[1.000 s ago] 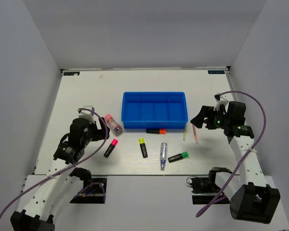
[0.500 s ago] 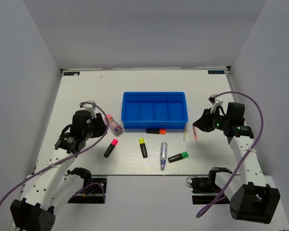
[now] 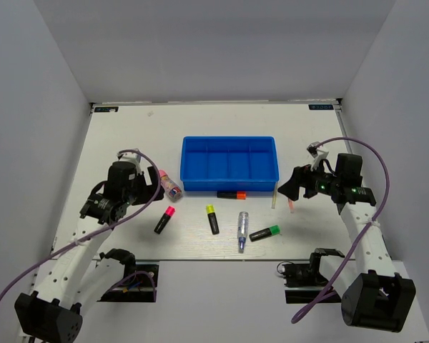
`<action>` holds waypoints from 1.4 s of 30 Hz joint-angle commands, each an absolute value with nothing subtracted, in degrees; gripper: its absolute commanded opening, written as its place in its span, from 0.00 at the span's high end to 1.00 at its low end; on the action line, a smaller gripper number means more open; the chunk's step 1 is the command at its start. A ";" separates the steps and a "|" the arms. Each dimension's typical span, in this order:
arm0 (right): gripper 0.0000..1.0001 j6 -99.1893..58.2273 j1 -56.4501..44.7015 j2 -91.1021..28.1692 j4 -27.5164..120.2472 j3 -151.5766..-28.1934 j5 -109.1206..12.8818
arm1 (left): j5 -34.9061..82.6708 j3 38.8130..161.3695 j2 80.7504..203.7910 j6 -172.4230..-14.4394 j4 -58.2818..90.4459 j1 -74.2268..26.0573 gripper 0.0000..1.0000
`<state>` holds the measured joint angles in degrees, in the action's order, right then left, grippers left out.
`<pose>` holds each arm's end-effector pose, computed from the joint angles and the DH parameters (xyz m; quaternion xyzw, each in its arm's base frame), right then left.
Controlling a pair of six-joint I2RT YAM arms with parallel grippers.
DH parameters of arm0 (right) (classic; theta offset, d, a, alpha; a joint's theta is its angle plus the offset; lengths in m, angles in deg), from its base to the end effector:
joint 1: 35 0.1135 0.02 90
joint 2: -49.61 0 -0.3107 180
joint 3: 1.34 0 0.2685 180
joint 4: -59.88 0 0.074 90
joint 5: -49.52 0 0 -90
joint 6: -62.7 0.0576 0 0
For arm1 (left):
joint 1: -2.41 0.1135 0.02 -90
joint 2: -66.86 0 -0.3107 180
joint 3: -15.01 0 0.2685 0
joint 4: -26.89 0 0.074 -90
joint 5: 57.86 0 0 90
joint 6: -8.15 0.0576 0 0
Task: Sort the stationery into containers
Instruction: Grab a piece of stationery with the left arm
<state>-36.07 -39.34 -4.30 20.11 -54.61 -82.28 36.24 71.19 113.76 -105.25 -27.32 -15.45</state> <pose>0.1969 0.0236 0.2858 -0.1823 0.8417 0.2770 0.4262 0.1590 -0.0469 0.2908 -0.0583 0.9213 -0.1040 0.3701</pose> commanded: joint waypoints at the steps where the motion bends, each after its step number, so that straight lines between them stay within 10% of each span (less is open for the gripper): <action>1: 0.10 -36.00 -39.22 -4.18 21.21 -54.33 -83.72 | 37.15 72.84 111.17 -104.88 -28.91 -15.60 0.01; 20: 0.10 -35.47 -38.96 -1.54 20.24 -53.80 -84.51 | 36.80 74.86 117.04 -105.67 -27.51 -15.69 0.01; 31: 0.10 -36.61 -38.69 2.59 18.31 -54.42 -82.14 | 36.97 75.83 127.50 -108.74 -23.73 -15.60 0.31; 42: 0.10 -37.05 -37.64 2.94 17.17 -55.38 -81.26 | 47.08 84.52 140.32 -130.53 -26.10 -15.69 0.24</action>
<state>-35.96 -37.98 2.04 17.73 -53.78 -81.23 43.39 80.98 138.96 -121.80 -25.92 -15.45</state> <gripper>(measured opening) 0.904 0.771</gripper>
